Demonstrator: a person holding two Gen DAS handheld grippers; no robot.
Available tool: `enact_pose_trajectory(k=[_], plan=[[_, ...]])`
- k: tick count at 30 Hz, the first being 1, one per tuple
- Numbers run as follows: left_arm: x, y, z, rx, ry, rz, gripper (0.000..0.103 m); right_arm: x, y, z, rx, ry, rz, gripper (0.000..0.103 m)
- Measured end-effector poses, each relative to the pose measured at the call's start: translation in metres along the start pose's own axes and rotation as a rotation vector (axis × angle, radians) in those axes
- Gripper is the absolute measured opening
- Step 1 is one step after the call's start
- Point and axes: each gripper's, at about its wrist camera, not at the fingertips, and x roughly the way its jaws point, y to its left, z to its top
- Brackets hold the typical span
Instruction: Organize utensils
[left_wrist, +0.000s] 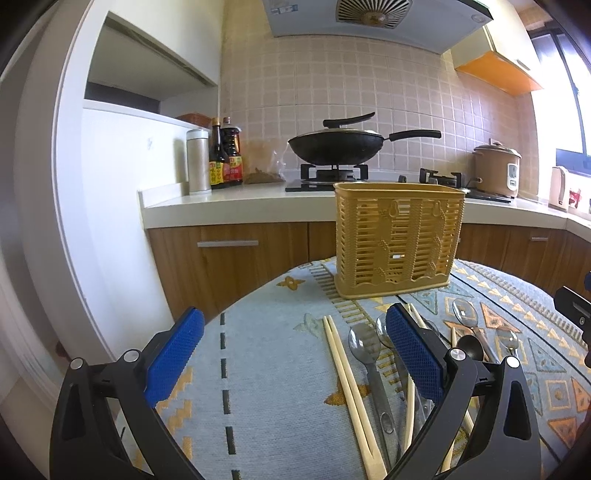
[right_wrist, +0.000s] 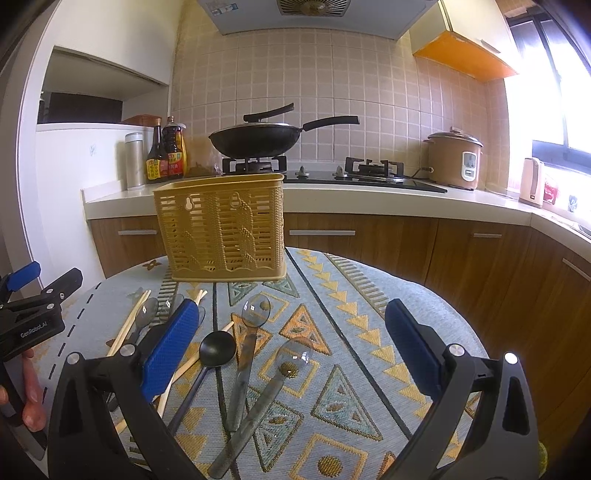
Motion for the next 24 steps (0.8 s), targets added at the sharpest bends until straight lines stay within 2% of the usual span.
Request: enact_pose_trajectory(k=[24], plan=[[-0.0009,-0.0008,-0.0018,0.003,-0.003,-0.002,0.096,-0.0004,0.0037,-0.0002,-0.009,-0.002,0.003,0.096]])
